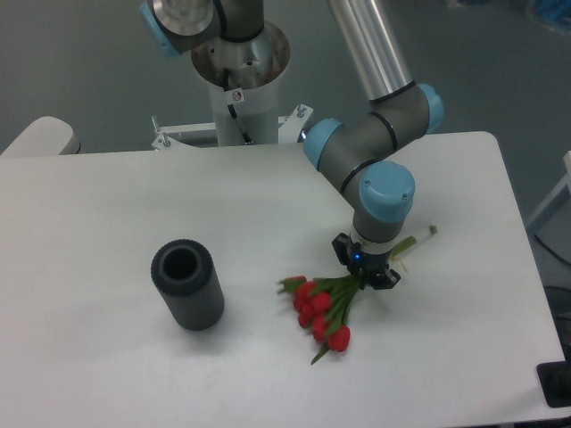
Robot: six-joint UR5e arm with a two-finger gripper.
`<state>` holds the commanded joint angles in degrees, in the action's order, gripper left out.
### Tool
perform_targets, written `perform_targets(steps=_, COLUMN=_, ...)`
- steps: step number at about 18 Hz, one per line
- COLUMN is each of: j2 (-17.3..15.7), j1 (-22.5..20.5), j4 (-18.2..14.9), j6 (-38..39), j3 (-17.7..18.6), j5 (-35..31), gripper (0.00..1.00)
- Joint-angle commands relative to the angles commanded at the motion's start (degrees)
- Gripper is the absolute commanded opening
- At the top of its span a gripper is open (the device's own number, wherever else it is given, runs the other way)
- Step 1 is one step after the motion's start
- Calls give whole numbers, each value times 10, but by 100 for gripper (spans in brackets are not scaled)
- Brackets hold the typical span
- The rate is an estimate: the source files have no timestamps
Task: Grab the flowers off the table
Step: 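Lift the gripped tulip bouquet up off the table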
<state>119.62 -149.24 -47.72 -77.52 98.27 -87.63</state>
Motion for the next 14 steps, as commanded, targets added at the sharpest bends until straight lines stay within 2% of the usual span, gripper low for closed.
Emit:
perform_targets(steps=6, j2=-6, j1=0, j4=-3, j6=0, j3=-17, j5=2, gripper=19)
perform_targets(steps=9, j2=-13, j1=0, j4=-9, j6=0, j3=-41, j5=9, gripper=19)
perform_targets(steps=11, j2=-20, j1=1, j4=-10, j6=0, j3=-54, j5=33, gripper=19)
perform_targets(steps=14, j2=-38, j1=-1, j4=-11, j6=4, j3=-72, j5=105, gripper=19)
